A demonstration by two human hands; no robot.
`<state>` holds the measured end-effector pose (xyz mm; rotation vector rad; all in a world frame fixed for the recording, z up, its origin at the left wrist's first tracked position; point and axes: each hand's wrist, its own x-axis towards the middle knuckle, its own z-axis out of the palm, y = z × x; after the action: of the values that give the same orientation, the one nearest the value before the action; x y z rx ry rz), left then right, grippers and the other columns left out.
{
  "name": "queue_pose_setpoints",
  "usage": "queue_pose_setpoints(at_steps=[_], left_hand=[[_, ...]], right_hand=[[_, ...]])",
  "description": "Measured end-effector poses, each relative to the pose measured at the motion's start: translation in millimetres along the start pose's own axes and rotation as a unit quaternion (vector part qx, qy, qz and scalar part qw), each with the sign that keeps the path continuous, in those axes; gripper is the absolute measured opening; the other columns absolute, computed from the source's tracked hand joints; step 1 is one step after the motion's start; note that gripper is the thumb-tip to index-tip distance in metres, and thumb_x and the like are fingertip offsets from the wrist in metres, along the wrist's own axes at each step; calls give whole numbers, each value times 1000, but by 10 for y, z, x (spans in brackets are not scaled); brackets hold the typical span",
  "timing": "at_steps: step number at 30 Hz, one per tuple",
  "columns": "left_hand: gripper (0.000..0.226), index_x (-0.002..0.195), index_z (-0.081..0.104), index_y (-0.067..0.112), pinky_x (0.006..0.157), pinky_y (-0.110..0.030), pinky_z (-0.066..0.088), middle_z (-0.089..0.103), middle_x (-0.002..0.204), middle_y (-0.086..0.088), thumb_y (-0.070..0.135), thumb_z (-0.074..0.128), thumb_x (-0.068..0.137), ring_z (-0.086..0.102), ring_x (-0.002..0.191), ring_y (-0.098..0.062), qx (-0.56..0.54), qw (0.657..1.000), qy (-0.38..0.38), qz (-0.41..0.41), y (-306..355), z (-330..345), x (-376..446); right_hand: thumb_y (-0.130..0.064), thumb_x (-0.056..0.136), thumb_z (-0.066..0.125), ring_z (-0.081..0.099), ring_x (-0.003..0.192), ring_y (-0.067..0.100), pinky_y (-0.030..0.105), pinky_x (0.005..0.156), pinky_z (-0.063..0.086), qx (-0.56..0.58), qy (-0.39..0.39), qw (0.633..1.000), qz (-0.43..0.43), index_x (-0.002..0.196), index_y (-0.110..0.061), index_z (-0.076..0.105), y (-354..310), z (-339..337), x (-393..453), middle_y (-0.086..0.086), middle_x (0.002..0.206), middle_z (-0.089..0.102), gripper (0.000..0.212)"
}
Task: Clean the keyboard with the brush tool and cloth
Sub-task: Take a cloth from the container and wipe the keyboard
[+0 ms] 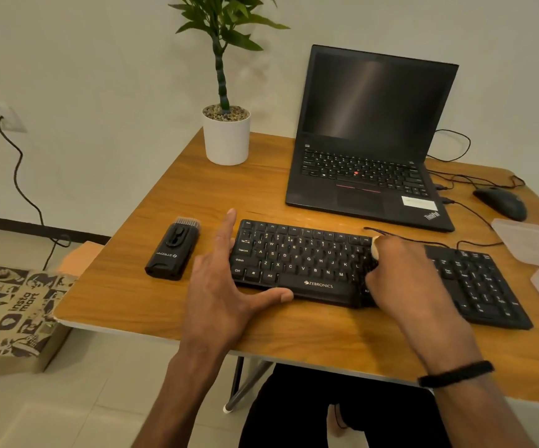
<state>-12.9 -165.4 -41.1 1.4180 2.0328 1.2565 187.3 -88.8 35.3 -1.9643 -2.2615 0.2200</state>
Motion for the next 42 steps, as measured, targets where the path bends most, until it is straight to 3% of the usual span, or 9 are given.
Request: queue_pose_setpoints(at_steps=[4, 11, 15, 19, 25, 32, 36, 40, 42], left_hand=[[148, 159, -1, 53, 104, -28, 30, 50, 153, 9, 61, 93, 46, 39, 138, -14, 4, 1000, 3, -1, -12, 8, 5], [151, 160, -3, 50, 105, -28, 31, 52, 150, 9, 63, 93, 45, 42, 136, -15, 11, 1000, 3, -2, -36, 17, 22], [149, 161, -3, 48, 104, -26, 32, 54, 149, 9, 75, 83, 42, 45, 133, -15, 14, 1000, 1, 0, -60, 30, 27], [147, 162, -4, 45, 103, -25, 34, 56, 146, 9, 84, 71, 42, 48, 132, -15, 8, 1000, 1, 9, -66, 35, 27], [146, 161, -4, 46, 99, -30, 47, 60, 138, 7, 52, 95, 54, 54, 120, -13, 6, 999, 16, 30, -121, 48, 49], [163, 155, -21, 53, 105, -29, 44, 63, 136, 6, 58, 97, 43, 54, 125, -13, -21, 999, 32, 22, -104, 35, 37], [168, 154, -24, 53, 103, -20, 35, 62, 136, 8, 59, 98, 39, 52, 128, -10, -32, 999, 31, 17, -120, 47, 51], [167, 157, -23, 46, 92, 4, 27, 53, 123, 28, 54, 98, 43, 46, 117, 9, -51, 998, 23, 21, -125, 58, 48], [165, 160, -21, 40, 89, 9, 27, 46, 109, 40, 55, 96, 44, 45, 109, 20, -59, 998, 21, 29, -131, 55, 51]], right_hand=[[-9, 97, 64, 63, 108, 28, 35, 92, 56, -114, 21, 993, -29, 128, -3, 60, -245, 295, 39, 16, 116, 65, 31], [-10, 94, 66, 61, 82, 26, 34, 63, 49, -213, 10, 977, -23, 109, -12, 68, -603, 375, 239, 7, 89, 63, 15], [-21, 95, 66, 64, 90, 30, 41, 82, 58, -224, -15, 970, -88, 114, -11, 65, -848, 306, 286, 10, 96, 66, 21], [-18, 96, 63, 66, 98, 34, 46, 89, 57, -200, 3, 969, -142, 114, -11, 66, -1173, 340, 366, 11, 102, 70, 19], [-15, 98, 59, 54, 117, 34, 41, 88, 49, -83, 13, 973, -215, 123, -7, 57, -1473, 435, 485, 13, 118, 63, 27], [-7, 96, 53, 64, 94, 21, 30, 65, 51, 132, -131, 954, -234, 113, -20, 65, -1356, 153, 700, 1, 110, 65, 24], [-4, 96, 55, 65, 80, 10, 20, 62, 52, 206, -34, 952, -225, 105, -20, 67, -1099, 62, 738, -4, 101, 67, 22], [9, 89, 58, 60, 81, 21, 44, 68, 58, 142, -21, 949, -282, 108, -19, 52, -1083, 447, 537, 2, 95, 61, 35], [10, 87, 54, 59, 83, 26, 46, 69, 57, 120, -21, 944, -307, 116, -21, 49, -1061, 568, 453, 4, 97, 61, 43]])
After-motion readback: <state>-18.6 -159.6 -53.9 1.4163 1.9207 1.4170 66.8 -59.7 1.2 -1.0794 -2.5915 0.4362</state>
